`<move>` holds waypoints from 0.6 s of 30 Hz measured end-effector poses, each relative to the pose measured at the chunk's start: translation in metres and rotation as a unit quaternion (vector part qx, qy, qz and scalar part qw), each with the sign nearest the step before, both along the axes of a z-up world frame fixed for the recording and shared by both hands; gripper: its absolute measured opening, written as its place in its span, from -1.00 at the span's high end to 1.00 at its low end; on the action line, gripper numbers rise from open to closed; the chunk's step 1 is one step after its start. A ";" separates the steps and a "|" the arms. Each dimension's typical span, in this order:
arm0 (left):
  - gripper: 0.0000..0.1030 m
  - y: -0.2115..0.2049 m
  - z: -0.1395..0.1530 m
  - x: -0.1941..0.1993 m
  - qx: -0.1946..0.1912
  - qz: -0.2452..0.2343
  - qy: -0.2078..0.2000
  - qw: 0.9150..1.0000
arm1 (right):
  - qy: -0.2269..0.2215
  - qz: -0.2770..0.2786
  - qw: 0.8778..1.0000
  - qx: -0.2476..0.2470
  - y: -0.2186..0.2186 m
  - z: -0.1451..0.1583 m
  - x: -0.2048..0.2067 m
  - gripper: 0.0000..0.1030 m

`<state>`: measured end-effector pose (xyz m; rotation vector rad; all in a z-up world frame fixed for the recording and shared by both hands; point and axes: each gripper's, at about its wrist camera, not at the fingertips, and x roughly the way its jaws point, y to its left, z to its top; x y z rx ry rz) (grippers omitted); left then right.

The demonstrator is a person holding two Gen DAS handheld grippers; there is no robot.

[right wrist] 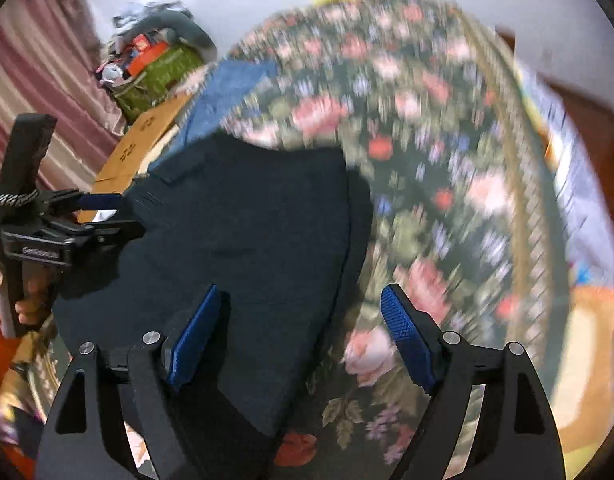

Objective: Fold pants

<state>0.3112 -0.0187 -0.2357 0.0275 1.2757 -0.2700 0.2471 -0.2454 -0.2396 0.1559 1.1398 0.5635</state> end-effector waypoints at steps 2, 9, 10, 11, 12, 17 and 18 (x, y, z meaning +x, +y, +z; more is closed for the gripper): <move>-0.86 -0.002 -0.007 0.007 -0.019 -0.003 0.022 1.000 | 0.036 -0.002 0.999 0.040 -0.004 -0.011 0.010 -0.60; -0.62 -0.016 -0.010 0.019 -0.052 -0.025 0.032 0.998 | 0.045 0.032 0.997 0.049 0.011 -0.017 0.026 -0.41; -0.57 -0.016 -0.008 0.019 -0.060 -0.022 0.024 0.998 | 0.048 0.036 0.997 0.055 0.013 -0.017 0.028 -0.22; -0.50 -0.014 -0.008 0.018 -0.067 -0.017 0.021 0.997 | 0.052 0.034 0.997 0.052 0.014 -0.016 0.028 -0.12; -0.43 -0.012 -0.009 0.018 -0.071 -0.011 0.021 0.997 | 0.055 0.029 0.997 0.051 0.014 -0.016 0.029 -0.07; 0.12 -0.004 0.000 0.014 -0.074 -0.003 0.001 0.997 | 0.051 0.026 0.997 0.048 0.017 -0.013 0.026 0.24; 0.18 -0.004 0.003 0.012 -0.072 -0.006 -0.009 0.997 | 0.048 0.025 0.997 0.046 0.018 -0.011 0.025 0.28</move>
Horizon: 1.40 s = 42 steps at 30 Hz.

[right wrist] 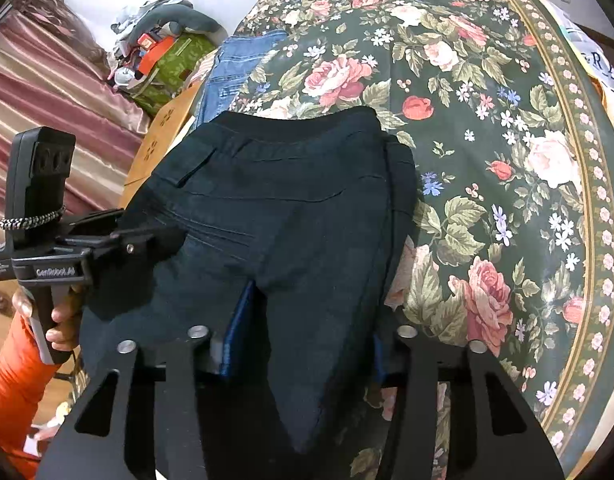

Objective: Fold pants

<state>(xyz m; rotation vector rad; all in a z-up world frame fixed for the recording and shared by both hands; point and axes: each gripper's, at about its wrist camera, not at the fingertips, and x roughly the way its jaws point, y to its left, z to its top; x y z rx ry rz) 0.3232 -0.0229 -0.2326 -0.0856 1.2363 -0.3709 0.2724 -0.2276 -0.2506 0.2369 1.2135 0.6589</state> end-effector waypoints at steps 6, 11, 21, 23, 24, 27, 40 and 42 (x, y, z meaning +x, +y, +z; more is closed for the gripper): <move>0.46 0.000 0.021 -0.012 0.009 -0.005 -0.040 0.999 | -0.038 0.001 0.999 -0.011 0.005 0.024 -0.002 0.59; 0.52 0.009 0.059 -0.019 0.034 0.001 -0.107 0.994 | -0.100 0.017 0.995 -0.025 0.025 0.061 0.001 0.62; 0.52 0.083 0.133 -0.002 0.044 0.066 -0.216 0.973 | -0.234 0.032 0.972 -0.010 0.092 0.138 0.026 0.62; 0.52 0.099 0.140 0.006 0.053 0.078 -0.230 0.969 | -0.247 0.037 0.968 -0.007 0.109 0.145 0.035 0.62; 0.52 0.105 0.142 0.009 0.058 0.081 -0.237 0.966 | -0.251 0.039 0.967 -0.005 0.117 0.147 0.040 0.62; 0.52 0.130 0.144 0.026 0.069 0.097 -0.251 0.961 | -0.262 0.042 0.964 0.000 0.140 0.148 0.057 0.62; 0.53 0.217 0.052 0.124 0.081 0.159 -0.186 0.966 | -0.221 0.047 0.974 -0.020 0.237 0.071 0.142 0.62; 0.53 0.224 0.033 0.138 0.076 0.165 -0.171 0.968 | -0.210 0.049 0.976 -0.029 0.246 0.055 0.152 0.62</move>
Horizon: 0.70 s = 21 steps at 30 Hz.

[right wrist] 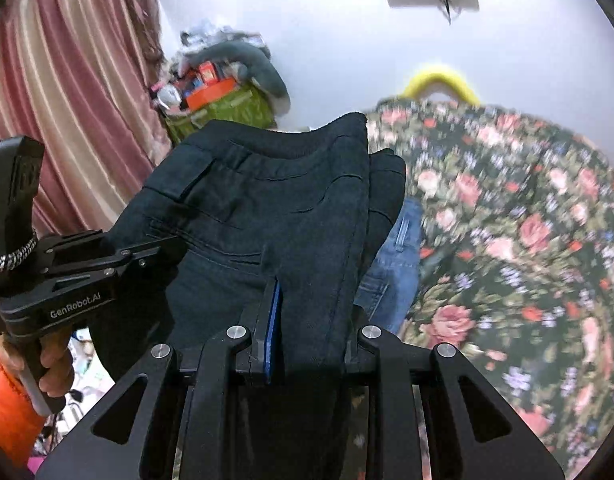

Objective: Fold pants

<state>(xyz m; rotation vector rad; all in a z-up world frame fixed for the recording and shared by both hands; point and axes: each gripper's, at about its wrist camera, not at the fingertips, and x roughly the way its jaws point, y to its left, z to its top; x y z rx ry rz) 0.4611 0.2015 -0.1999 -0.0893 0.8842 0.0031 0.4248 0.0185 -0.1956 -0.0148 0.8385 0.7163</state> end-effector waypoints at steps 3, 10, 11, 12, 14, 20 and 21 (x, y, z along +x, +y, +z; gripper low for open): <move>0.53 0.005 -0.032 0.023 0.001 -0.002 0.020 1.000 | 0.020 -0.003 1.000 -0.014 0.009 -0.027 0.019 0.62; 0.33 0.003 -0.099 0.051 0.012 0.004 0.070 0.997 | 0.069 -0.010 0.996 -0.061 0.019 -0.072 0.043 0.60; 0.18 0.002 -0.102 0.049 0.020 0.006 0.067 0.998 | 0.072 -0.011 0.995 -0.071 0.019 -0.076 0.042 0.57; 0.04 0.002 -0.105 0.047 0.029 0.006 0.062 0.998 | 0.073 -0.016 0.994 -0.077 0.018 -0.079 0.041 0.55; -0.16 0.003 -0.105 0.042 0.044 0.014 0.061 0.997 | 0.083 -0.027 0.993 -0.081 0.012 -0.081 0.039 0.51; -0.18 0.012 -0.086 0.017 0.051 0.028 0.062 0.996 | 0.057 -0.032 0.993 -0.099 -0.007 -0.060 0.013 0.48; -0.17 0.013 -0.080 0.011 0.053 0.031 0.060 0.996 | 0.052 -0.032 0.994 -0.095 -0.012 -0.052 0.008 0.48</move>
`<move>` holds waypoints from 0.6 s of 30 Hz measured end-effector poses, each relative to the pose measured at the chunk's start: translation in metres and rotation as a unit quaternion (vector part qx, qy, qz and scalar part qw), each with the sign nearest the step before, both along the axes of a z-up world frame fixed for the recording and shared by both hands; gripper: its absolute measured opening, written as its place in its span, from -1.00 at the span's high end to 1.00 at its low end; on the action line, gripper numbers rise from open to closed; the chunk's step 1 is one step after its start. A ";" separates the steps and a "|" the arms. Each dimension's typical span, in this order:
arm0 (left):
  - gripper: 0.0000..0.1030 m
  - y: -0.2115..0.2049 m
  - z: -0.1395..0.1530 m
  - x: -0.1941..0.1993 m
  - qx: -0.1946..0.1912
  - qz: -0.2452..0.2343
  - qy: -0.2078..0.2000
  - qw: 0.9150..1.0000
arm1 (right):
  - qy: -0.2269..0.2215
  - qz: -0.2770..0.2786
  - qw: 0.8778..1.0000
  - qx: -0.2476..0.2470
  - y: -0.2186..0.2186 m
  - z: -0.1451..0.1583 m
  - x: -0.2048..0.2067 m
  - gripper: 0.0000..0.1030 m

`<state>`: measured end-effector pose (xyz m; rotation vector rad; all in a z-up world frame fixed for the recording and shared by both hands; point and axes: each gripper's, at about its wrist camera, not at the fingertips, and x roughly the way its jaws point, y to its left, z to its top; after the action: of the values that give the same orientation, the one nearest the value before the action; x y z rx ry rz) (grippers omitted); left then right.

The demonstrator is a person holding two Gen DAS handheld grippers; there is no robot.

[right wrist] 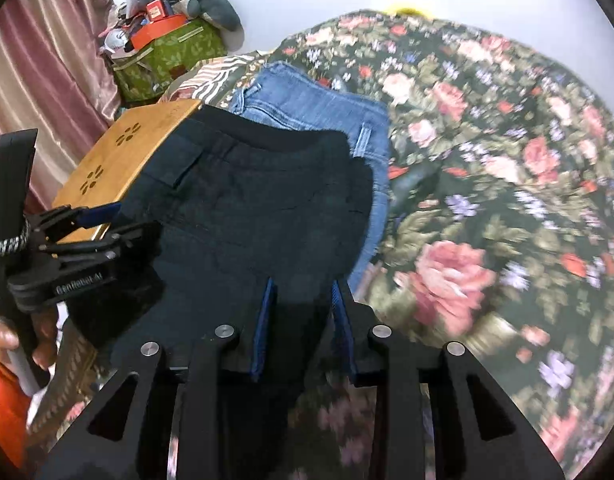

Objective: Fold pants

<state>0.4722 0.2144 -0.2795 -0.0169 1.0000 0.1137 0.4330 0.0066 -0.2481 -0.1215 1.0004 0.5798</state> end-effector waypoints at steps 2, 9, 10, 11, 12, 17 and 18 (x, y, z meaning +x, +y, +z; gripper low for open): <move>-0.17 -0.002 0.020 -0.015 0.014 0.003 -0.014 1.000 | -0.011 0.001 1.000 0.010 -0.009 0.016 -0.006 0.48; -0.17 -0.019 0.125 -0.088 0.011 -0.013 -0.107 0.994 | -0.099 0.009 0.993 0.066 -0.036 0.113 -0.067 0.48; -0.17 -0.026 0.147 -0.106 0.016 -0.015 -0.129 0.991 | -0.119 0.012 0.990 0.079 -0.042 0.134 -0.083 0.48; -0.17 -0.032 0.165 -0.121 0.020 -0.017 -0.147 0.989 | -0.133 0.015 0.987 0.086 -0.044 0.147 -0.093 0.48; -0.17 -0.036 0.178 -0.131 0.023 -0.019 -0.160 0.987 | -0.148 0.017 0.984 0.094 -0.048 0.162 -0.106 0.48; -0.17 -0.063 0.250 -0.211 0.023 -0.033 -0.242 0.970 | -0.222 0.031 0.964 0.141 -0.063 0.227 -0.178 0.48; -0.17 -0.068 0.260 -0.224 0.024 -0.035 -0.253 0.966 | -0.237 0.034 0.960 0.147 -0.066 0.237 -0.192 0.48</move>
<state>0.2478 0.1463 -0.0200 0.0317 0.4850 0.0638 0.2414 -0.0599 -0.0116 -0.0275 0.4387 0.7138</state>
